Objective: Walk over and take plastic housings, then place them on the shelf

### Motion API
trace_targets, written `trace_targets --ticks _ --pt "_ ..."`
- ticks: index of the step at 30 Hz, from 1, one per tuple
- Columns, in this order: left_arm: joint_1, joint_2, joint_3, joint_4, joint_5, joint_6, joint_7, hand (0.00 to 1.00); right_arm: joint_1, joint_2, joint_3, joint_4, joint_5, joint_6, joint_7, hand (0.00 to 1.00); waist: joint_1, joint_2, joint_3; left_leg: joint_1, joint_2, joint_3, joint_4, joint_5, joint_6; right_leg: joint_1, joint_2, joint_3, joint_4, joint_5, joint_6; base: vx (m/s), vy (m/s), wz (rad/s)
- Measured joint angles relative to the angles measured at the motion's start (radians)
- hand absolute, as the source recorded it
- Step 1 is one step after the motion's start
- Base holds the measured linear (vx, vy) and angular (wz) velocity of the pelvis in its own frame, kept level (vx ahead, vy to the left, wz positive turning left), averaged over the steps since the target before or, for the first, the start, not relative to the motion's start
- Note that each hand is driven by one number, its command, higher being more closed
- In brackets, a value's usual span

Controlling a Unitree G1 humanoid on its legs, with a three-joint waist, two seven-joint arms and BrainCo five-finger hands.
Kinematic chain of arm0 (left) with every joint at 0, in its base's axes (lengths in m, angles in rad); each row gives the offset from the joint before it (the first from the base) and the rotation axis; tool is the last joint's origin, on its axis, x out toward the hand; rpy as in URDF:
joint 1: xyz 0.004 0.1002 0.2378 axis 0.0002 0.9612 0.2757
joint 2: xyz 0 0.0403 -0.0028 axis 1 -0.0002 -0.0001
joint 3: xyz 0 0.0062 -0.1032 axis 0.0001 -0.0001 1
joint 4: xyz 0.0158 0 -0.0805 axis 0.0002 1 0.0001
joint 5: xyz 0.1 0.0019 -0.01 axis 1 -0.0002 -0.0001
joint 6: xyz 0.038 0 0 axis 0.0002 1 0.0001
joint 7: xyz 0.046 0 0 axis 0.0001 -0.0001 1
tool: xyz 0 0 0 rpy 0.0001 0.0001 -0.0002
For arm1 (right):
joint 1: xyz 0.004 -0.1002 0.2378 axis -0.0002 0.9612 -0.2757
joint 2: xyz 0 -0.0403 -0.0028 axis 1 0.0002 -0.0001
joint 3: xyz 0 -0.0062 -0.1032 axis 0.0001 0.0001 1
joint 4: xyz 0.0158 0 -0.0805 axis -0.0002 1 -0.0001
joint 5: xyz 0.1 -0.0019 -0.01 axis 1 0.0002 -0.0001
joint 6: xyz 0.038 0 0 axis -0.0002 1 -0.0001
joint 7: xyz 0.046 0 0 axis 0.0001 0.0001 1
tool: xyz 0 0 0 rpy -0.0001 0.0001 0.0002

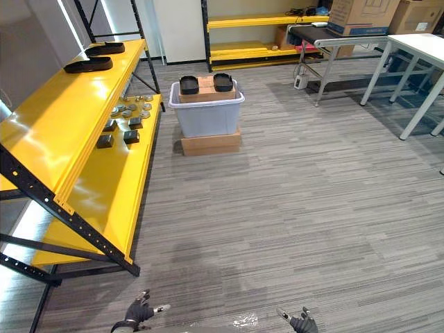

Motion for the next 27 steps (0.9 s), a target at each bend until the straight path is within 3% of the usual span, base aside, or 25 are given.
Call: trace_targets --ticks 5,17,20,23,27 --pt "-0.002 0.020 0.000 -0.050 0.010 -0.010 -0.002 0.00 -0.022 -0.025 0.001 -0.025 -0.068 -0.002 0.018 0.00 0.000 -0.005 0.022 0.017 0.000 0.009 -0.001 -0.004 -0.006 0.025 -0.001 -0.016 -0.014 -0.004 0.006 0.08 -0.018 0.02" --pt "0.007 0.014 0.047 -0.089 0.000 -0.012 0.003 0.00 -0.038 -0.026 -0.013 -0.063 -0.054 0.002 0.014 0.00 -0.009 0.012 0.031 0.018 0.003 0.035 0.006 -0.022 -0.025 0.028 -0.003 -0.014 -0.014 -0.016 0.025 0.02 -0.023 -0.01" --pt "0.007 0.006 0.084 -0.089 -0.026 -0.012 0.007 0.00 -0.045 -0.028 -0.040 -0.066 -0.032 0.001 0.011 0.00 -0.011 0.028 0.025 -0.008 0.007 0.055 0.027 -0.053 0.010 0.007 -0.001 -0.014 -0.013 -0.025 0.034 0.00 -0.009 -0.12" --pt "0.014 0.000 0.126 -0.090 -0.053 -0.012 0.023 0.00 -0.069 -0.031 -0.062 -0.064 -0.017 0.002 -0.003 0.00 -0.010 0.043 0.024 -0.048 0.007 0.083 0.078 -0.097 0.022 -0.024 -0.009 -0.009 0.007 -0.040 0.030 0.02 0.021 -0.22" --pt "0.027 0.000 0.176 -0.130 -0.094 -0.013 0.039 0.00 -0.080 -0.036 -0.085 -0.064 -0.016 0.005 -0.010 0.00 -0.005 0.045 0.025 -0.092 0.006 0.110 0.172 -0.184 0.040 -0.081 -0.029 0.009 0.119 -0.118 0.056 0.09 0.054 -0.16"
